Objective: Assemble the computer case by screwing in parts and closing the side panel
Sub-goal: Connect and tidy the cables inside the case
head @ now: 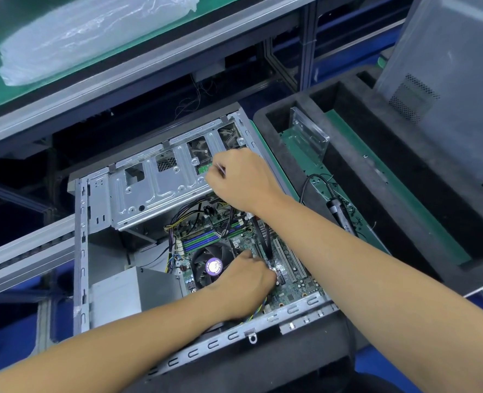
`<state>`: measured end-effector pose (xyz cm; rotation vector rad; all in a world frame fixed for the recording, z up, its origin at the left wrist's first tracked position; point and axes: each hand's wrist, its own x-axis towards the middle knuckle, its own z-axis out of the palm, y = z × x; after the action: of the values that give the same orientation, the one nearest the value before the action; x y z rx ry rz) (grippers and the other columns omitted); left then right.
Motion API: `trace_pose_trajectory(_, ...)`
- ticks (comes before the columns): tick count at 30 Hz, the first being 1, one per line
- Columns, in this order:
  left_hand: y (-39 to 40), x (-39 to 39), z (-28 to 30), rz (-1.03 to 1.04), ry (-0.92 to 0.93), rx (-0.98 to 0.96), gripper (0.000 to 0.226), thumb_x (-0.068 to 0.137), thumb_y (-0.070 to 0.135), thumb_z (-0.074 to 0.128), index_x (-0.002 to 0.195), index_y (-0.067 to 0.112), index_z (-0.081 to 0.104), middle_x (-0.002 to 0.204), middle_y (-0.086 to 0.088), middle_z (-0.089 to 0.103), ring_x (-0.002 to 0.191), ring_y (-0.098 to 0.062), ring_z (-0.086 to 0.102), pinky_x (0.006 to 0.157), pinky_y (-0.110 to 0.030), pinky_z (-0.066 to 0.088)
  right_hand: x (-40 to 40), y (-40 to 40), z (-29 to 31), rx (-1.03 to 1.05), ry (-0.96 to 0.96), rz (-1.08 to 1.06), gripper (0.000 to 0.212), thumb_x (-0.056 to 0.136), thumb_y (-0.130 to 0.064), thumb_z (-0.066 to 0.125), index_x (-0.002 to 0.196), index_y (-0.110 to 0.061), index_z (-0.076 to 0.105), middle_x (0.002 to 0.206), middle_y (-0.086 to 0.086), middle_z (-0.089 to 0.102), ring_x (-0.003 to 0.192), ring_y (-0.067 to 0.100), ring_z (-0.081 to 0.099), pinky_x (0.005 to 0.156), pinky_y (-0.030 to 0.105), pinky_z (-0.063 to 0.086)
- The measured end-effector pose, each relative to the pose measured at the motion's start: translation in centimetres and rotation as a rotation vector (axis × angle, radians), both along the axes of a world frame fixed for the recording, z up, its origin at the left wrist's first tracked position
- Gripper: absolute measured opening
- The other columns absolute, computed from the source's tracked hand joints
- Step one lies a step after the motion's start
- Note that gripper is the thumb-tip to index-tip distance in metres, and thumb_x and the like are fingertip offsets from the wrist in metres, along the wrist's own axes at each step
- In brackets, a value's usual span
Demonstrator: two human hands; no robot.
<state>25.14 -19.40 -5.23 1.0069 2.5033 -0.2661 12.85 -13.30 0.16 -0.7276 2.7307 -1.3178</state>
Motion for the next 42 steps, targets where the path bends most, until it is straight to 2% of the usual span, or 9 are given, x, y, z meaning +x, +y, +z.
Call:
trace_pose_trajectory(5,0.2,-0.2,-0.1,0.03,0.012,-0.003,0.018,0.074,0.002,0.052,0.067,0.017,0.044,0.072,-0.01,0.056,0.068,-0.026,0.048,0.07,-0.034,0.023,0.0,0.0,0.0,-0.002,-0.003,0.0,0.036,0.089,-0.017,0.051,0.057,-0.017,0.034,0.051,-0.002,0.033,0.05,0.014,0.029,0.048,0.026,0.025)
trace_pose_trajectory(9,0.4,-0.5,0.1,0.047,0.007,-0.006,0.021,0.07,-0.002,0.051,0.066,0.017,0.044,0.062,-0.005,0.042,0.06,-0.024,0.038,0.07,-0.032,0.024,0.0,0.0,0.0,-0.006,-0.001,-0.002,0.038,0.089,-0.017,0.052,0.056,-0.018,0.033,0.05,-0.002,0.033,0.05,0.014,0.029,0.047,0.026,0.023)
trace_pose_trajectory(14,0.3,-0.8,0.0,0.034,-0.03,-0.018,0.017,0.074,0.001,0.052,0.07,0.016,0.046,0.069,-0.01,0.056,0.072,-0.029,0.058,0.072,-0.032,0.027,0.0,0.0,0.0,-0.008,-0.005,0.001,0.038,0.089,-0.016,0.051,0.056,-0.018,0.032,0.05,-0.002,0.033,0.05,0.015,0.029,0.047,0.026,0.023)
trace_pose_trajectory(21,0.6,-1.1,0.3,0.133,-0.094,-0.023,0.023,0.071,-0.003,0.053,0.064,0.015,0.04,0.069,-0.011,0.058,0.073,-0.031,0.06,0.082,-0.034,0.04,-0.1,0.0,0.0,-0.002,0.002,0.0,0.038,0.089,-0.016,0.051,0.056,-0.018,0.032,0.05,-0.003,0.032,0.049,0.013,0.027,0.048,0.026,0.023)
trace_pose_trajectory(25,0.8,-1.9,0.2,0.195,-0.13,-0.037,0.013,0.072,-0.002,0.059,0.077,0.008,0.066,0.071,-0.011,0.063,0.075,-0.034,0.064,0.074,-0.036,0.052,0.0,0.0,-0.1,0.008,0.014,0.002,0.038,0.089,-0.016,0.051,0.057,-0.018,0.032,0.05,-0.003,0.031,0.049,0.013,0.027,0.048,0.026,0.023)
trace_pose_trajectory(33,0.4,-1.7,0.8,0.15,-0.161,-0.032,0.018,0.072,-0.005,0.056,0.07,0.012,0.052,0.054,-0.001,0.034,0.072,-0.033,0.061,0.065,-0.036,0.049,0.1,0.1,-0.2,0.007,0.014,0.007,0.034,0.091,-0.017,0.05,0.06,-0.014,0.036,0.054,0.001,0.036,0.051,0.015,0.03,0.048,0.028,0.026)
trace_pose_trajectory(35,0.2,-1.8,0.9,0.128,-0.173,-0.03,0.013,0.073,-0.004,0.057,0.074,0.009,0.055,0.057,-0.003,0.038,0.074,-0.034,0.061,0.069,-0.038,0.05,0.1,0.1,-0.4,0.013,0.024,0.008,0.032,0.091,-0.017,0.05,0.061,-0.013,0.039,0.054,0.002,0.039,0.051,0.016,0.031,0.049,0.029,0.027)
trace_pose_trajectory(39,-0.6,-1.7,1.5,0.055,-0.202,0.005,0.012,0.085,0.015,0.061,0.092,0.007,0.066,0.073,-0.004,0.054,0.083,-0.027,0.057,0.094,-0.04,0.038,0.0,0.1,-0.4,0.011,0.047,0.015,0.037,0.091,-0.017,0.05,0.058,-0.016,0.034,0.052,-0.002,0.035,0.049,0.015,0.029,0.048,0.028,0.022)
trace_pose_trajectory(42,-2.2,-1.9,3.0,0.169,-0.248,0.197,0.02,0.09,0.032,0.061,0.102,0.018,0.069,0.093,0.005,0.067,0.094,-0.015,0.058,0.101,-0.033,0.031,0.2,0.1,-0.1,0.012,0.055,0.019,0.039,0.09,-0.017,0.051,0.057,-0.018,0.031,0.051,-0.003,0.033,0.049,0.014,0.028,0.048,0.028,0.02)
